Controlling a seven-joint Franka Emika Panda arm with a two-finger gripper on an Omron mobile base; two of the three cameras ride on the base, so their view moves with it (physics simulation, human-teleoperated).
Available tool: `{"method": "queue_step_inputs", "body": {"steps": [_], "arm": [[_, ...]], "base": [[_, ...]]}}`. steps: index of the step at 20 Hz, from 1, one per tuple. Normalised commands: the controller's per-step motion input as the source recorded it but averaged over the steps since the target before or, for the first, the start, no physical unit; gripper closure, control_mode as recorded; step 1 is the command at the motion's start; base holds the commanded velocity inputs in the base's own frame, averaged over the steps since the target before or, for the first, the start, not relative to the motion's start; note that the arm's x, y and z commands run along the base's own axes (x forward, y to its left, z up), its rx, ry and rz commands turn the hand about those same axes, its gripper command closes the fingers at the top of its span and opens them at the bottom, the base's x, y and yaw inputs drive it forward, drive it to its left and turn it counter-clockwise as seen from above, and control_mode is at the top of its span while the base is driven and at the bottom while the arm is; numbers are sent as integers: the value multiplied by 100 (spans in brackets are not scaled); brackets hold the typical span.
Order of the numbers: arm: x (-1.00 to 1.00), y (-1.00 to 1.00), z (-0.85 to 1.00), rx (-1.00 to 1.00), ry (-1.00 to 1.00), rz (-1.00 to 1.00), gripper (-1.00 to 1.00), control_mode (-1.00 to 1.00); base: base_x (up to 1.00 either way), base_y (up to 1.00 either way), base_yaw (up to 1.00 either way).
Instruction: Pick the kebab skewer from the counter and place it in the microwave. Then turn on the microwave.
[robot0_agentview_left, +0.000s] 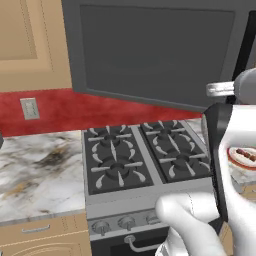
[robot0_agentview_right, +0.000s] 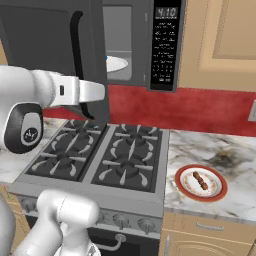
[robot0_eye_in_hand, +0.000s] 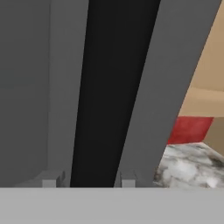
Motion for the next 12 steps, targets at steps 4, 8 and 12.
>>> {"method": "queue_step_inputs", "body": {"steps": [4, 8, 12], "arm": [[-51, 10, 22, 0, 0, -18, 100, -100], [-49, 10, 24, 0, 0, -17, 100, -100], [-46, 13, 21, 0, 0, -15, 100, -100]], "base": [[0, 0, 0], [0, 0, 0], [0, 0, 0]]}}
